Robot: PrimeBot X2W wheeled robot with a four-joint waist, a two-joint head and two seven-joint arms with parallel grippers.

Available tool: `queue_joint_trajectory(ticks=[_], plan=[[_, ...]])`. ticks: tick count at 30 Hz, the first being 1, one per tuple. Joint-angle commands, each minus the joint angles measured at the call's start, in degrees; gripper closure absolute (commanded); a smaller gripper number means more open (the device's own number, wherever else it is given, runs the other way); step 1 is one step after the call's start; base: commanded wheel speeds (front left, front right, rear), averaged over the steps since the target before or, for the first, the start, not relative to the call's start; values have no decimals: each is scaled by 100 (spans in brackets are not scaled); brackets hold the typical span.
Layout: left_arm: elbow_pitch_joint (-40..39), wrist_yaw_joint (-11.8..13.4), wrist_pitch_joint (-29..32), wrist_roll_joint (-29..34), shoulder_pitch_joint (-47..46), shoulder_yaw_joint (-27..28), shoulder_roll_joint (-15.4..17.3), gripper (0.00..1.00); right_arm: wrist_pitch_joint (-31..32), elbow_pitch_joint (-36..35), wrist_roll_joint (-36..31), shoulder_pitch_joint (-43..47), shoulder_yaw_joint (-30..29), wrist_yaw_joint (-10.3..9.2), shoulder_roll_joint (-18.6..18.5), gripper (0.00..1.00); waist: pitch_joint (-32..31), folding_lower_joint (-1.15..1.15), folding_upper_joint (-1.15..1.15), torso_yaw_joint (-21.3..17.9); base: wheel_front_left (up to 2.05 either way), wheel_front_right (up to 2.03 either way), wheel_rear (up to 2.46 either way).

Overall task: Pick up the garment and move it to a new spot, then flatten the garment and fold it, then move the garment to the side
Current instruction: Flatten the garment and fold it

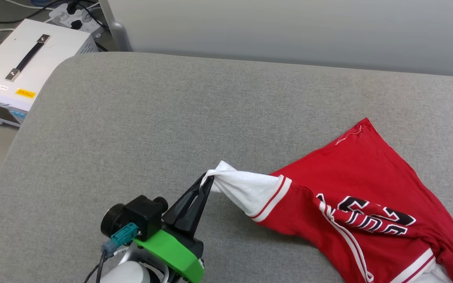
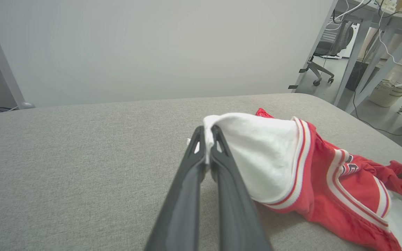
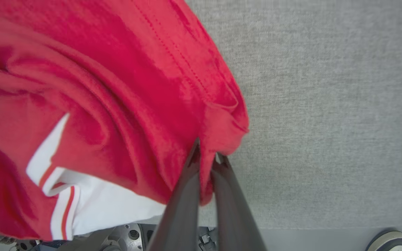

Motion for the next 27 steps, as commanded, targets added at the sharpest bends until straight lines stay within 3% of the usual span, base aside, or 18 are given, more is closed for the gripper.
queue_joint_trajectory(ticks=[1, 14, 27], plan=[[16, -44, -56, 5, 14, 16, -34, 100, 7, -99, -48, -24, -36, -3, 6, 0, 23, 1, 0, 20, 0, 0, 0], [-256, -261, -18, 307, -294, -217, -57, 100, 487, -1166, 106, -1395, 323, -3, -377, 0, 614, 1, 0, 454, 0, 0, 0], [-508, -365, -51, 518, -608, -358, -267, 100, 863, -254, -538, -3312, 1178, -3, -672, 0, 1524, 1, 0, 1255, 0, 0, 0]])
